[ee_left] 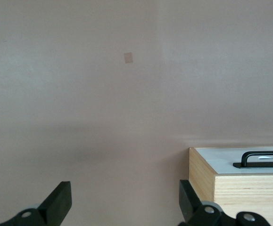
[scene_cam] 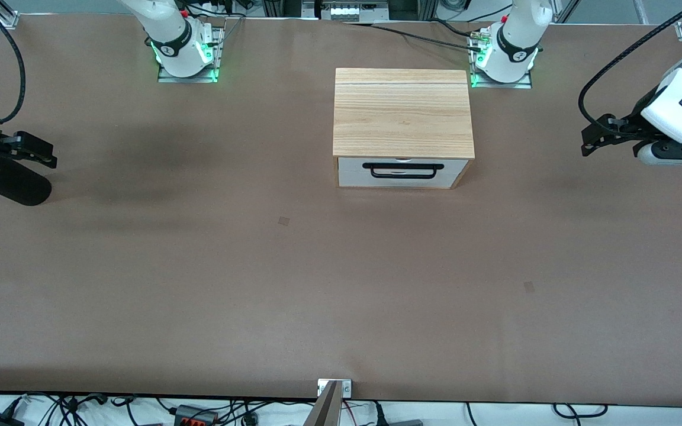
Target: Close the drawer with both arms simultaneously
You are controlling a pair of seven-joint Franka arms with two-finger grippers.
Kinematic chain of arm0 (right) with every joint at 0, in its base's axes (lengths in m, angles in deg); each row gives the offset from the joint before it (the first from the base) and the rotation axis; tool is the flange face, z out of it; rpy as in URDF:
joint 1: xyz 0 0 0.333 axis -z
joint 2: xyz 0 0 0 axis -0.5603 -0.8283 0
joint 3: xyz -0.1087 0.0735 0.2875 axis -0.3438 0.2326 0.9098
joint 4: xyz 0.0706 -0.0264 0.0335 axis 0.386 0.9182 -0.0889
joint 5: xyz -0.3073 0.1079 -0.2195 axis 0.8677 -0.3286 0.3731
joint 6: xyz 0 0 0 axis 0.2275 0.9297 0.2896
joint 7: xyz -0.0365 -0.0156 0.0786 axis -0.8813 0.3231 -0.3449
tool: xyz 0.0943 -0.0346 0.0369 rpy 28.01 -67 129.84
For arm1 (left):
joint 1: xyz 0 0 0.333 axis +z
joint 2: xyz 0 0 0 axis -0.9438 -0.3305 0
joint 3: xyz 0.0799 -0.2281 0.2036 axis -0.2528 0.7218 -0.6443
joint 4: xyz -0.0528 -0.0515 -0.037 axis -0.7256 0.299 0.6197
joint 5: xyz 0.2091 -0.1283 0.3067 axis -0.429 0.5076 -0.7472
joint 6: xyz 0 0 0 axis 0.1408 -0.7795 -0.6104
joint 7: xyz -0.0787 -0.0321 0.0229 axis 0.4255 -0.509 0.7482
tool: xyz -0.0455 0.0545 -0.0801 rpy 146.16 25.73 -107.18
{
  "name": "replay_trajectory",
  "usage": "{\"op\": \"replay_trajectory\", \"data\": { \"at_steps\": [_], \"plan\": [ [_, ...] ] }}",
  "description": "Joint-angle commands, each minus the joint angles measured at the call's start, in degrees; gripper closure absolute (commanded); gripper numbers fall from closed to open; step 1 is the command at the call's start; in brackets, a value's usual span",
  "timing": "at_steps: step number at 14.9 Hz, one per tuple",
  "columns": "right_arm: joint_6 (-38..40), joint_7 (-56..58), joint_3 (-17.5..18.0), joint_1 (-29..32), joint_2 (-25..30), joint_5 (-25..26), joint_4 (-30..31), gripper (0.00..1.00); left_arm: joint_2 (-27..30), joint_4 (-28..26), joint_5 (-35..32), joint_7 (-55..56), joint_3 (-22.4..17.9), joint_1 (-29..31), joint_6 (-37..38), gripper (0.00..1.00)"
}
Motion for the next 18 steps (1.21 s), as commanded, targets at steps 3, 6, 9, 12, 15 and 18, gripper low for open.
{"op": "replay_trajectory", "data": {
  "at_steps": [3,6,9,12,15,18],
  "plan": [
    [-0.6,1.1,2.2,1.2,2.5,1.0,1.8,0.0,-2.4,3.6,-1.2,-1.1,-0.2,-0.8,1.8,0.0],
    [3.1,0.8,2.6,1.2,3.4,1.1,1.9,0.0,-2.4,3.6,-1.2,-1.1,-0.1,-0.8,2.6,0.0],
    [3.2,0.8,2.6,1.4,3.6,1.0,2.1,0.0,-2.4,3.7,-1.2,-1.1,-0.1,-0.9,2.8,0.0],
    [3.3,0.8,2.5,1.1,3.3,1.0,2.1,0.0,-2.4,3.7,-1.3,-1.1,-0.1,-1.0,2.8,0.0],
    [3.2,0.8,2.4,1.1,3.2,1.0,1.9,0.0,-2.4,3.7,-1.2,-1.0,-0.1,-1.0,2.9,0.0],
    [3.1,0.8,2.3,1.2,3.2,1.1,1.8,0.0,-2.4,3.9,-1.2,-1.1,-0.1,-1.0,2.9,0.0]
  ]
}}
